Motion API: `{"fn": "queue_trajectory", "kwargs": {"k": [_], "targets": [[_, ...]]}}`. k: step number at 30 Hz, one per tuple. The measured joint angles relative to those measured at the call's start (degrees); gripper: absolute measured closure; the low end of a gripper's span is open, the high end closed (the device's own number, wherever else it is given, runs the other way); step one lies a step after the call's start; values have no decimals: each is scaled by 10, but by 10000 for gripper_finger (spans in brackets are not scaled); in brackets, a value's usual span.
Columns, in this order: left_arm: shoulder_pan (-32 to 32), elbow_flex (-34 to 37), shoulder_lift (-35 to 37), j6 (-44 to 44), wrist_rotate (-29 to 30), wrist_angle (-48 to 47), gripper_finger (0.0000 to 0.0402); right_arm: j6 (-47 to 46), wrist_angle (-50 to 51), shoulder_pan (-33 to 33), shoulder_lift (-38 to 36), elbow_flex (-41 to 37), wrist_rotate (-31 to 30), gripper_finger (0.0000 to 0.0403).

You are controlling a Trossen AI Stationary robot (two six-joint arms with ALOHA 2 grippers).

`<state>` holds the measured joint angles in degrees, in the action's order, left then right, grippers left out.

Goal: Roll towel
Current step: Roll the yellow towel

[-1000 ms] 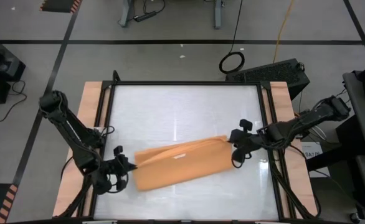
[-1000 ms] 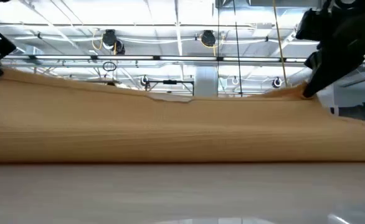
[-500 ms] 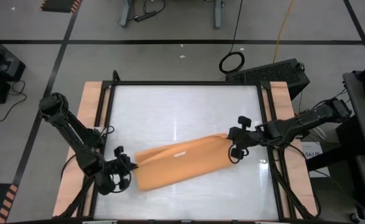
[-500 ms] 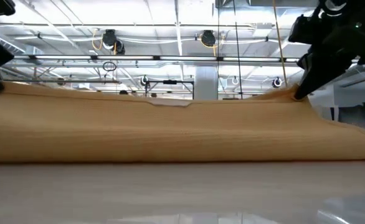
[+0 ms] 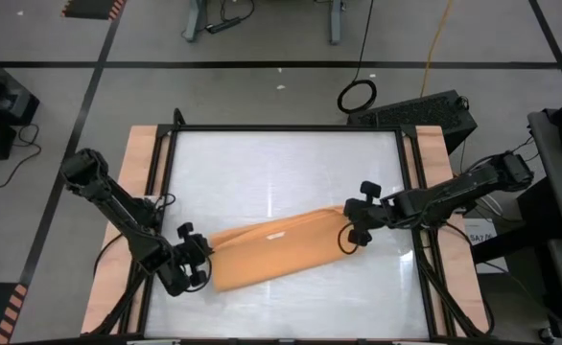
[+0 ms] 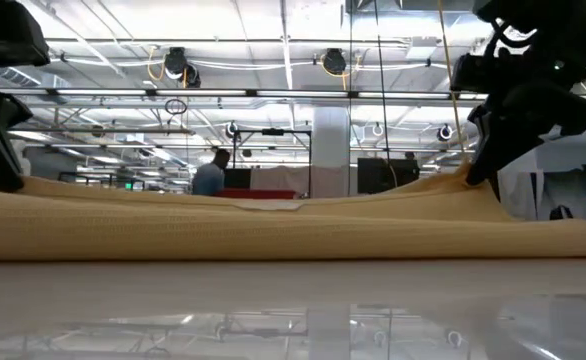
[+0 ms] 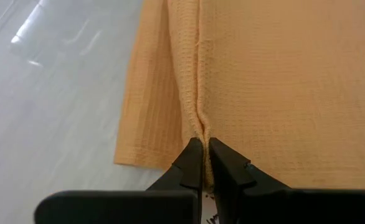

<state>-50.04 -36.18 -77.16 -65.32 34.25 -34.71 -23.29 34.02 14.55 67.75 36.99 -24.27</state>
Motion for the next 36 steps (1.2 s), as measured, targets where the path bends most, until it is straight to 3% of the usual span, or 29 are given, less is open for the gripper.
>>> {"fn": "queue_trajectory", "kwargs": {"k": [13,20,26,31,36], "targets": [[20,0,-9,-4,-8,-1,375,-2,1,-3,4,0,-13,403],[24,-1,-8,-23,-3,-17,323,-2,1,-3,4,0,-13,403],[19,-41,5,-49,-23,-91,263,-1,1,-3,4,0,-13,403],[15,-70,18,-49,32,-144,236,1,0,-3,4,0,-13,403],[15,-51,17,-84,70,-138,233,2,0,-3,3,0,-14,403]]}}
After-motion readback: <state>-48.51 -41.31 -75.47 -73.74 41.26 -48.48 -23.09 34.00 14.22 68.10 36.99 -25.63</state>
